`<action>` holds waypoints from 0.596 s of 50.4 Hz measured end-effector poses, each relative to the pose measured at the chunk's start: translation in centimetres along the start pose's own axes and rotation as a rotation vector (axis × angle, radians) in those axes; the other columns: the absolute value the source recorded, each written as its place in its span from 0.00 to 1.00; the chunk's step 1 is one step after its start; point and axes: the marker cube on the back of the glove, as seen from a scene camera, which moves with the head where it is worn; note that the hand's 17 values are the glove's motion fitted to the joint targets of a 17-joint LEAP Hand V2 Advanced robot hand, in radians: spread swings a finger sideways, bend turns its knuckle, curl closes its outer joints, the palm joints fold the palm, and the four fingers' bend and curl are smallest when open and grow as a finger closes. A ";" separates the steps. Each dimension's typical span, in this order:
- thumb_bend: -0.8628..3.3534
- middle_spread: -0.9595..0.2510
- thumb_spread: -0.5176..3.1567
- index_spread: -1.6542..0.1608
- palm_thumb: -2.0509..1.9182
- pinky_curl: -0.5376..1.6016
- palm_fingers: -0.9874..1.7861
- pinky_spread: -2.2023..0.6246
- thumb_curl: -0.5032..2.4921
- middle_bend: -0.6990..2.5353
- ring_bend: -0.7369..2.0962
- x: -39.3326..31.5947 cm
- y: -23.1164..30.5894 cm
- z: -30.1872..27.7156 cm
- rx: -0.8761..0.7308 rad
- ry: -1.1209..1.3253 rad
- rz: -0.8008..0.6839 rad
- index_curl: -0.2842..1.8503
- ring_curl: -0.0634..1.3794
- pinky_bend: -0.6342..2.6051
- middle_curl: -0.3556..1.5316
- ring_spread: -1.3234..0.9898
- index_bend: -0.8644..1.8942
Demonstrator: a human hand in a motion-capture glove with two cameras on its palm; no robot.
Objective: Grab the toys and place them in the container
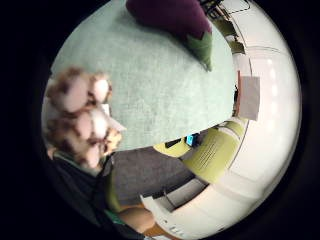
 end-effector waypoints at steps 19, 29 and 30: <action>0.18 0.75 0.36 0.74 0.49 0.44 0.30 0.80 0.22 0.24 0.28 1.1 1.3 4.0 -0.065 -0.107 0.049 0.36 0.07 0.43 0.31 0.54 0.50; 0.23 0.79 0.44 0.73 0.56 0.47 0.33 0.79 0.25 0.23 0.33 0.5 1.3 2.9 -0.027 -0.118 0.025 0.38 0.08 0.50 0.28 0.56 0.53; 0.23 0.79 0.45 0.73 0.57 0.47 0.32 0.79 0.25 0.23 0.33 0.5 1.3 2.8 -0.021 -0.113 0.023 0.38 0.08 0.50 0.27 0.56 0.54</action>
